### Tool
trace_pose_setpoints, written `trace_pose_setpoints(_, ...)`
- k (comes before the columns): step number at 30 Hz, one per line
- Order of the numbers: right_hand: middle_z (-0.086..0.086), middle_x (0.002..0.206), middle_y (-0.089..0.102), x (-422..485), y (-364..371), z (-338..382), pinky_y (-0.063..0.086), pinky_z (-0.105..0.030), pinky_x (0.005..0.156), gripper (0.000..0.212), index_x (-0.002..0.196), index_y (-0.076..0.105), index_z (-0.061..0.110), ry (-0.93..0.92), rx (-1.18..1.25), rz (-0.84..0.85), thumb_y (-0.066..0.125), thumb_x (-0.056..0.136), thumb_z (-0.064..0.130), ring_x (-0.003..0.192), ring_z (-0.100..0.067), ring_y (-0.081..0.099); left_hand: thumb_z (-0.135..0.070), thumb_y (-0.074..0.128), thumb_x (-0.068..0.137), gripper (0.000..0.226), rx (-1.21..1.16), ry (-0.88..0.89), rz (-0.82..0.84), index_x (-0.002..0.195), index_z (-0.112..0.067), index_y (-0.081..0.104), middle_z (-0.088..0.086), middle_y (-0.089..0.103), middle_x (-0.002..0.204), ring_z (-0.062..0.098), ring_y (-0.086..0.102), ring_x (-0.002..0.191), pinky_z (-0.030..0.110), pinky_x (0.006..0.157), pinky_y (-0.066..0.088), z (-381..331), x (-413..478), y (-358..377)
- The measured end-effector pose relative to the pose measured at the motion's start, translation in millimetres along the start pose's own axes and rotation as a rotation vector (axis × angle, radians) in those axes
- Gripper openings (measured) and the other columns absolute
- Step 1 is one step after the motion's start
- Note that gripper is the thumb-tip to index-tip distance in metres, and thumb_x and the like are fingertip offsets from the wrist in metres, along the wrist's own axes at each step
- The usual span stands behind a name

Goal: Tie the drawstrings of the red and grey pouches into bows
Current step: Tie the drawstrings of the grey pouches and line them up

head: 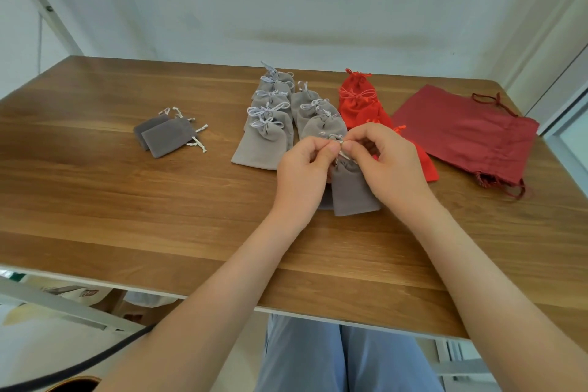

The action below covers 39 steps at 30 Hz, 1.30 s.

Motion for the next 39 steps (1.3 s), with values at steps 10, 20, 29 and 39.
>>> trace_pose_setpoints(10,-0.002,0.086,0.061,1,0,-2,0.036,-0.007,0.074,0.004,0.087,0.063,0.009,-0.143,-0.123,-0.009,0.060,0.088,0.006,0.080,-0.006,0.050,-0.017,0.056,0.095,0.018,-0.162,-0.190,0.072,0.081,-0.014,0.066,0.005,0.062,0.073,0.010,0.057,0.066,0.021,0.059,0.045,4,2,1)
trace_pose_setpoints(20,-0.008,0.090,0.058,1,-1,3,0.037,-0.014,0.079,0.008,0.090,0.060,0.003,-0.295,-0.154,0.009,0.052,0.090,0.001,0.087,-0.015,0.051,-0.013,0.056,0.093,0.013,-0.475,-0.427,0.172,0.086,-0.009,0.065,0.004,0.059,0.072,0.011,0.053,0.063,0.019,0.057,0.048,-4,6,-1)
trace_pose_setpoints(29,0.012,0.075,0.069,5,-11,8,0.043,-0.009,0.061,0.012,0.085,0.072,0.017,0.298,0.258,0.155,0.061,0.090,0.012,0.068,0.007,0.058,-0.012,0.062,0.090,0.009,-0.205,-0.078,0.077,0.087,-0.017,0.068,0.000,0.067,0.080,0.009,0.061,0.077,0.021,0.069,0.049,-8,3,-1)
trace_pose_setpoints(39,-0.014,0.072,0.062,2,-15,1,0.045,-0.030,0.063,0.006,0.083,0.068,0.003,0.490,0.505,0.404,0.063,0.085,0.002,0.066,-0.025,0.053,-0.015,0.064,0.089,0.007,0.147,0.145,0.062,0.092,-0.019,0.069,-0.004,0.068,0.083,0.004,0.058,0.076,0.020,0.073,0.048,-3,-1,-1)
Point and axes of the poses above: each hand's wrist, its own x-axis towards the middle knuckle, its own y-axis out of the palm, z = x × y, the point moved 2 cm from there along x, towards the middle knuckle
